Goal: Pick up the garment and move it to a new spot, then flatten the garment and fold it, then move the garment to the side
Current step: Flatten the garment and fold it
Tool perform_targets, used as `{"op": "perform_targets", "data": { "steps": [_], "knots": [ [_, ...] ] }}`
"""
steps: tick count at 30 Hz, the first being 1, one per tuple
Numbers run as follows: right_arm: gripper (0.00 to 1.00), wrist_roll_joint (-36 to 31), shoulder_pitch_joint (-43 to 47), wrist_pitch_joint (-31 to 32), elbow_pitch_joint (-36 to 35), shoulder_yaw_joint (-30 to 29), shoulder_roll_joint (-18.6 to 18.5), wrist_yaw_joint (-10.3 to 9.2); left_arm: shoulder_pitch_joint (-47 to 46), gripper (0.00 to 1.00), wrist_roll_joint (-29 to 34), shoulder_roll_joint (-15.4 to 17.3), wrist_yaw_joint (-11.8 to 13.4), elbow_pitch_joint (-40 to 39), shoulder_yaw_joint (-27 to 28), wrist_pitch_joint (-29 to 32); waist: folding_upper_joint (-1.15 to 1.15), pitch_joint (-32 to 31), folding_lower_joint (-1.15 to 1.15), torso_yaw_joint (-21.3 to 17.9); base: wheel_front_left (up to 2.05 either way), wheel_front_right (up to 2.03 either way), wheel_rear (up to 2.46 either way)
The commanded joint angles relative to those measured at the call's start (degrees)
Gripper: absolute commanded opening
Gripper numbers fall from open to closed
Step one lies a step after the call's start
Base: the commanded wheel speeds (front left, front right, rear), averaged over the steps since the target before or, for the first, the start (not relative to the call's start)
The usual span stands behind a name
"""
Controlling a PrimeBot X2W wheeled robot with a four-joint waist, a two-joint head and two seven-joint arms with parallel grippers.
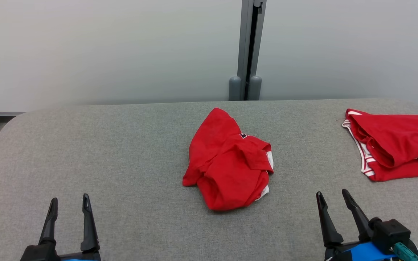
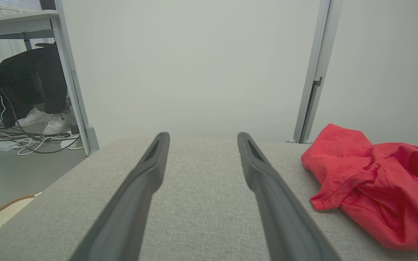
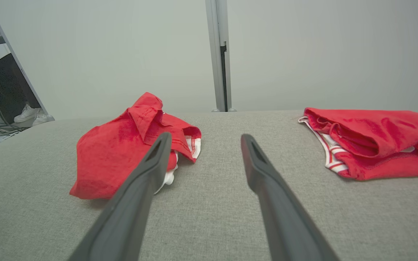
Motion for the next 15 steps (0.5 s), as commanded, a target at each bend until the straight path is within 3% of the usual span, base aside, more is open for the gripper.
{"op": "perform_targets", "data": {
  "steps": [1, 15],
  "knots": [
    [1.0, -0.2, 0.2, -0.2, 0.2, -0.1, 0.1, 0.01, -0.2, 1.0, 0.5, -0.1, -0.1, 0.1, 0.1, -0.2, -0.01, 0.0, 0.0, 0.0, 0.0, 0.0, 0.0],
    [1.0, -0.3, -0.7, -0.2, 0.9, -0.4, -0.1, 0.01, -0.5, 1.0, 0.7, -0.4, 0.1, 0.1, 0.1, -0.2, -0.01, 0.3, 0.0, 0.3, 0.0, 0.0, 0.0]
  ]
}}
